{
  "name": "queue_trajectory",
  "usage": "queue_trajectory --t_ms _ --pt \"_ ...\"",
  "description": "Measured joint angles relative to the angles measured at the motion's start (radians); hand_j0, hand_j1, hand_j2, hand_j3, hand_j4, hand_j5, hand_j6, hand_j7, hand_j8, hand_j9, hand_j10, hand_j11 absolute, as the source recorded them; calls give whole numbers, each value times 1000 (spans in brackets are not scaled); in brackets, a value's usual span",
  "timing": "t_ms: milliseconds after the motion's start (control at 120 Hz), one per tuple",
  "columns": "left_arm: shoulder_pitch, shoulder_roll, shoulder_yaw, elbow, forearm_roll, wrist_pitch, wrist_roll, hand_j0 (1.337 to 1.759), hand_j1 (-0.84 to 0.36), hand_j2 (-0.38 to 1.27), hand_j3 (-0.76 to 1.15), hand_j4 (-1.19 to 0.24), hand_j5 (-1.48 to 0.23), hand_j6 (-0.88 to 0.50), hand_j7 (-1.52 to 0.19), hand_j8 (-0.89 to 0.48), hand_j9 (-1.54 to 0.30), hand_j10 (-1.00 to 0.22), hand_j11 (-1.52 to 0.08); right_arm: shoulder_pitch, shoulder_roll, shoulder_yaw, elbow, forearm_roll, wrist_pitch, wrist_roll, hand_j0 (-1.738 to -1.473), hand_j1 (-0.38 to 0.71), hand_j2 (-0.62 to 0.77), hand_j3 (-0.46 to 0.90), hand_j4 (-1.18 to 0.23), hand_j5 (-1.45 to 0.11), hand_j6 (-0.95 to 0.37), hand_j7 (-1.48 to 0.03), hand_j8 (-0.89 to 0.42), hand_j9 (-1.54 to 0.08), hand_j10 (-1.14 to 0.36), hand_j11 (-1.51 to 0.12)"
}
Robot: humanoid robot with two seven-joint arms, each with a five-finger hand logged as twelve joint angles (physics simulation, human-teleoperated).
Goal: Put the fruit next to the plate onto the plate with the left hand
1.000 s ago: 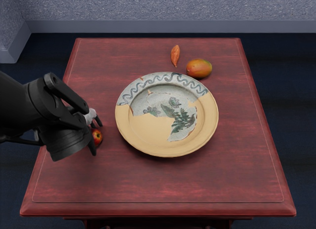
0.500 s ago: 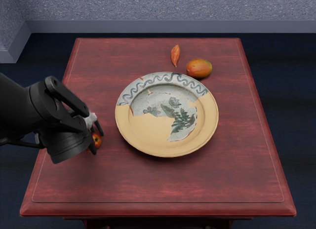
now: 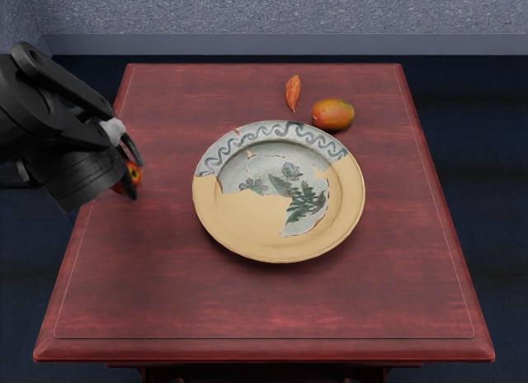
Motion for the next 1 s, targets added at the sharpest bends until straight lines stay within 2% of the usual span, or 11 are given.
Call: queue_trajectory --t_ms 117,208,267,333,358,558,600,700,800,842,1000 --pt "-77 42 -11 40 -18 -40 3 1652 -299 403 0 -821 -1188 -414 -1165 -326 -1143 -596 -1150 0 0 0 0 0 0 0 -1658 -349 0 0 -1 0 -1 0 -1 0 0 0" --pt "-118 122 -98 83 -21 -249 -1 1652 -293 446 0 -833 -1184 -414 -1168 -361 -1145 -604 -1158 0 0 0 0 0 0 0 -1658 -349 0 0 -1 0 -1 0 -1 0 0 0" --pt "-111 123 -171 102 -22 -375 -19 1652 -254 381 0 -842 -1174 -403 -1163 -394 -1149 -625 -1156 0 0 0 0 0 0 0 -1658 -349 0 0 -1 0 -1 0 -1 0 0 0" --pt "-74 128 -272 115 -18 -466 -32 1653 -280 471 0 -839 -1187 -413 -1172 -361 -1149 -646 -1157 0 0 0 0 0 0 0 -1658 -349 0 0 -1 0 -1 0 -1 0 0 0" --pt "-64 130 -309 121 -10 -487 -34 1654 -314 585 0 -841 -1185 -437 -1171 -365 -1146 -655 -1153 0 0 0 0 0 0 0 -1658 -349 0 0 -1 0 -1 0 -1 0 0 0" --pt "46 126 -453 205 43 -547 -39 1656 -442 794 0 -844 -1193 -465 -1169 -402 -1141 -784 -1142 0 0 0 0 0 0 0 -1658 -349 0 0 0 0 -1 0 -1 0 0 0" --pt "49 122 -462 223 49 -546 -40 1657 -462 672 0 -840 -1177 -517 -1157 -416 -1129 -794 -1131 0 0 0 0 0 0 0 -1658 -349 0 0 0 0 -1 0 -1 0 0 0" --pt "61 108 -473 239 57 -482 -45 1657 -172 415 0 -535 -747 -337 -735 -275 -718 -506 -719 0 0 0 0 0 0 0 -1658 -349 0 0 0 0 -1 0 -1 0 0 0" --pt "64 116 -477 233 69 -455 -46 1658 25 255 0 -332 -463 -210 -455 -172 -445 -314 -445 0 0 0 0 0 0 0 -1658 -349 0 0 0 0 -1 0 -1 0 0 0" --pt "77 195 -468 219 72 -500 -43 1658 83 208 0 -272 -380 -174 -374 -143 -365 -258 -366 0 0 0 0 0 0 0 -1658 -349 0 0 0 0 -1 0 -1 0 0 0" --pt "135 682 -292 200 164 -937 -36 1658 220 97 0 -131 -182 -85 -179 -71 -175 -124 -175 0 0 0 0 0 0 0 -1658 -349 0 0 0 0 -1 0 -1 0 0 0"
